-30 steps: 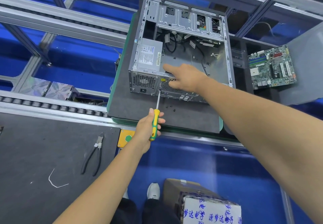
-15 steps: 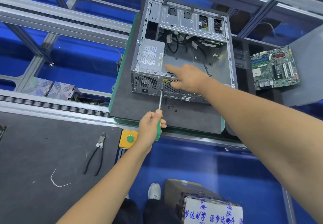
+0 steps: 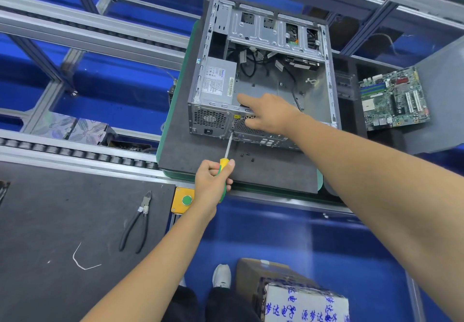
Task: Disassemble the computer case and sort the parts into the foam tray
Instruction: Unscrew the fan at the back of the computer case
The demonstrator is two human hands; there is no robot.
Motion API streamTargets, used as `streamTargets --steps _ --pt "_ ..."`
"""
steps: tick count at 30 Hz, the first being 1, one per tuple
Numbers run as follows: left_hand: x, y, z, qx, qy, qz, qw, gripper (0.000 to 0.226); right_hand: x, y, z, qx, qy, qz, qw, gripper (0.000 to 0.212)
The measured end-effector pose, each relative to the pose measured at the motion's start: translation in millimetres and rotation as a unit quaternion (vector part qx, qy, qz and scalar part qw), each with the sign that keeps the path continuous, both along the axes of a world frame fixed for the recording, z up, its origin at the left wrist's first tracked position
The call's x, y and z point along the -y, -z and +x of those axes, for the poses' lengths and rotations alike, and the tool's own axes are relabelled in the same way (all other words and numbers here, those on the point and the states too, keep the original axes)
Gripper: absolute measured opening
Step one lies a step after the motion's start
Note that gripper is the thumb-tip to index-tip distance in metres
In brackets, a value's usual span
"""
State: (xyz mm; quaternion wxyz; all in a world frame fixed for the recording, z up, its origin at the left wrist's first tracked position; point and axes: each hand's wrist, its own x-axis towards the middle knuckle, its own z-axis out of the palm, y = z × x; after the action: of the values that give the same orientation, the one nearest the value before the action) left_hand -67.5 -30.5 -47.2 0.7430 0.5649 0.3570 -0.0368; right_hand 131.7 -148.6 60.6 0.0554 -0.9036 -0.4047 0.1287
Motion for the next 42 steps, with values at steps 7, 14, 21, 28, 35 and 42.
streamTargets --steps 7,14,21,28,35,42 --pt "1 -5 0 -0.032 0.059 -0.110 0.992 0.044 0 0 0 -0.003 0.001 0.000 1.000 0.041" --pt "6 -8 1 -0.042 0.039 -0.051 0.997 0.047 0 1 1 -0.004 0.000 0.002 1.000 0.041" --pt "6 -9 0 -0.003 0.035 -0.081 0.996 0.036 1 2 1 0.005 -0.005 0.001 1.000 0.043" --pt "6 -11 4 -0.036 0.042 -0.110 0.992 0.045 1 4 2 0.002 -0.006 0.000 1.000 0.041" --pt "3 -6 0 0.000 0.030 -0.005 1.000 0.039 1 3 3 0.003 -0.006 0.000 1.000 0.041" --pt "9 -14 0 0.002 0.097 -0.026 0.995 0.040 1 1 1 0.004 -0.007 -0.002 1.000 0.042"
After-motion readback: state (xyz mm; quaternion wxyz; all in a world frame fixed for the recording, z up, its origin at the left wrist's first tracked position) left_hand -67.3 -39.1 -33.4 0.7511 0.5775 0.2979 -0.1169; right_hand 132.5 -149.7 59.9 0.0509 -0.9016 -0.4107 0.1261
